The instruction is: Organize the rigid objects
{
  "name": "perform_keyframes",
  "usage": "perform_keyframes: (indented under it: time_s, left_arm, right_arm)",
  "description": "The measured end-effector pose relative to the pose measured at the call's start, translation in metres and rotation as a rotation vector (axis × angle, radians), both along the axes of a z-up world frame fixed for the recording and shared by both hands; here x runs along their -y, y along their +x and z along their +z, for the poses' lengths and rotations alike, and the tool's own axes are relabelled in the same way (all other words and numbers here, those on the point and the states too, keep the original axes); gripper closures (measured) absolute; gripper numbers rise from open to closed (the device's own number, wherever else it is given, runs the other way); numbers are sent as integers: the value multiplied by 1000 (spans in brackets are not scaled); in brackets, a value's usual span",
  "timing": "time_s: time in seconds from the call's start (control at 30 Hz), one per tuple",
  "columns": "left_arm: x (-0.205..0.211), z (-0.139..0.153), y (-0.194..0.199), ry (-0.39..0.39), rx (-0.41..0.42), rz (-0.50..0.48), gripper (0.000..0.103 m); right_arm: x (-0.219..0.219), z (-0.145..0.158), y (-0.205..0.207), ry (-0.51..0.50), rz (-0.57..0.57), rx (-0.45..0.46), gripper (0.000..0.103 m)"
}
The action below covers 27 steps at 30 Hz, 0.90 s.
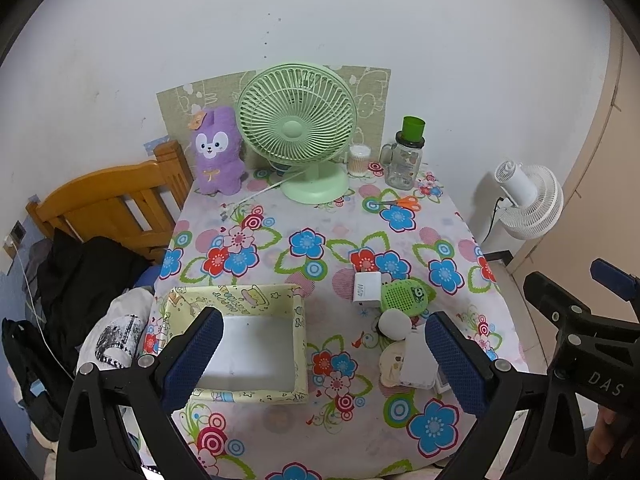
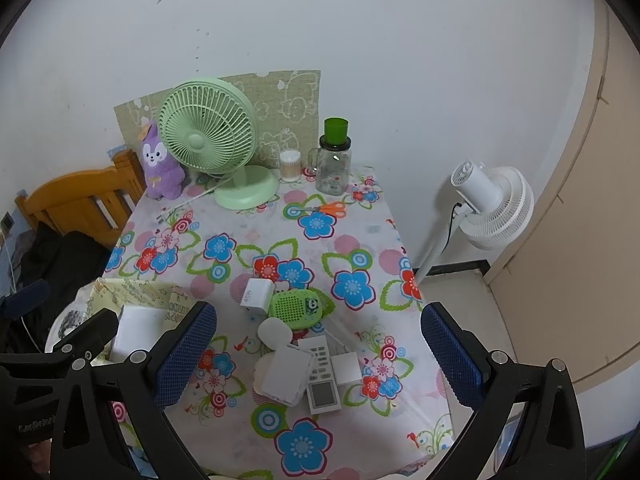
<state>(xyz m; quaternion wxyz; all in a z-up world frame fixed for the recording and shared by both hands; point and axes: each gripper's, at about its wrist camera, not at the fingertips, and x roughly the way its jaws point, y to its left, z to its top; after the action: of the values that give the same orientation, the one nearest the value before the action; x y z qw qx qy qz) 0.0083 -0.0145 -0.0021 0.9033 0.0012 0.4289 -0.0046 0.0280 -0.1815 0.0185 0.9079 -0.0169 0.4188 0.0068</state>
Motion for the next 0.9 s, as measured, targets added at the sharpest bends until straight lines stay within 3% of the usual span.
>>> perform_keyframes:
  time_s: [0.9]
  left_arm:
    - [-12,-4,10,7,-2,5,1]
  right_arm:
    - [-10,-7,8,2,13,-23,0]
